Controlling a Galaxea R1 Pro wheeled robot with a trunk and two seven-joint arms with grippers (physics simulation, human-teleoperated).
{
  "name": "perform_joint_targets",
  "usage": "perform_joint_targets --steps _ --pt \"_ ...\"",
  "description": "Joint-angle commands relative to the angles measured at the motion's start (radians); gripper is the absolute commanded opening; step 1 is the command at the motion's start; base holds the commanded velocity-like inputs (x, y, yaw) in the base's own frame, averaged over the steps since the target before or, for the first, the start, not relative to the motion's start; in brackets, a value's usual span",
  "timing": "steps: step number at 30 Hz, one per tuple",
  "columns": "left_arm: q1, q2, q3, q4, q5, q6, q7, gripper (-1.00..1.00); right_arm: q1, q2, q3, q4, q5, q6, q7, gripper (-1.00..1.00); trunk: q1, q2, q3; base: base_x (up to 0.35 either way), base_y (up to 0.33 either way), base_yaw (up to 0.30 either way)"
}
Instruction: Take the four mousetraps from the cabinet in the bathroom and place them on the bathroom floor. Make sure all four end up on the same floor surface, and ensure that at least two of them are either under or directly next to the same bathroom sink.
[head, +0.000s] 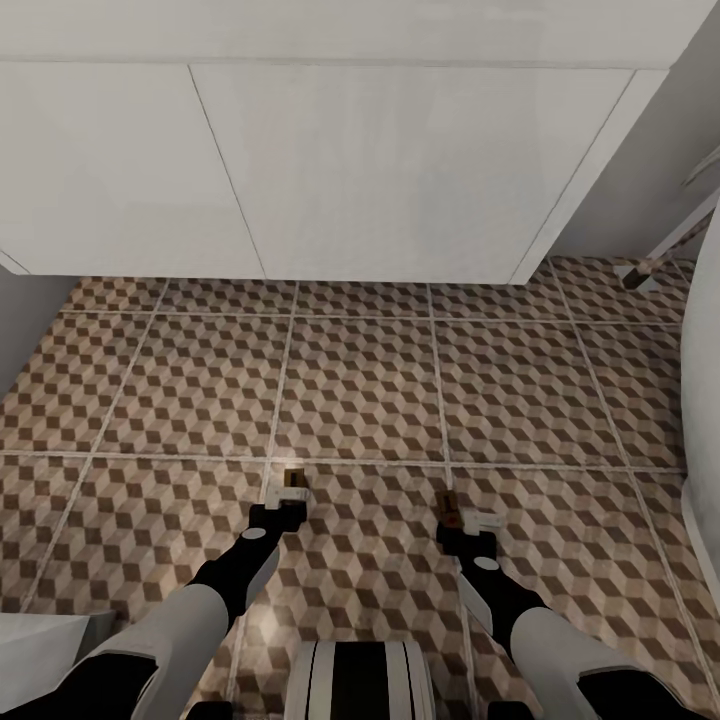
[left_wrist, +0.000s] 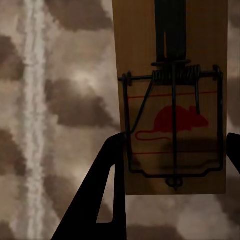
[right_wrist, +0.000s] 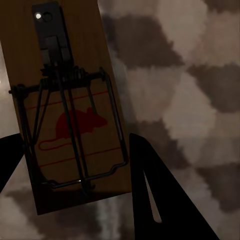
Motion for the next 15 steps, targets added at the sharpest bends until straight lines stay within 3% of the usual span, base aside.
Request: perform_joint_targets --steps 1,9,15 --pt "-0.001 0.0 -0.006 0.001 -0.004 -0.002 0.009 -1.0 0.0 0.0 0.01 0.0 -0.013 -0.005 -0.009 -1.0 0.0 0.0 0.0 0.0 0.0 0.0" --pt "0.0 0.0 -0.007 0.003 -0.005 -0.002 0.009 -1.0 0.0 0.003 0.013 -0.001 -0.011 -0.007 -0.014 -1.0 0.0 0.0 0.0 0.0 0.0 0.0" --pt "0.0 0.001 -0.007 0.007 -0.003 -0.002 0.009 -1.0 0.0 0.006 0.015 -0.001 -0.008 -0.007 -0.016 -1.0 0.003 -0.002 -0.024 0.0 0.0 0.0"
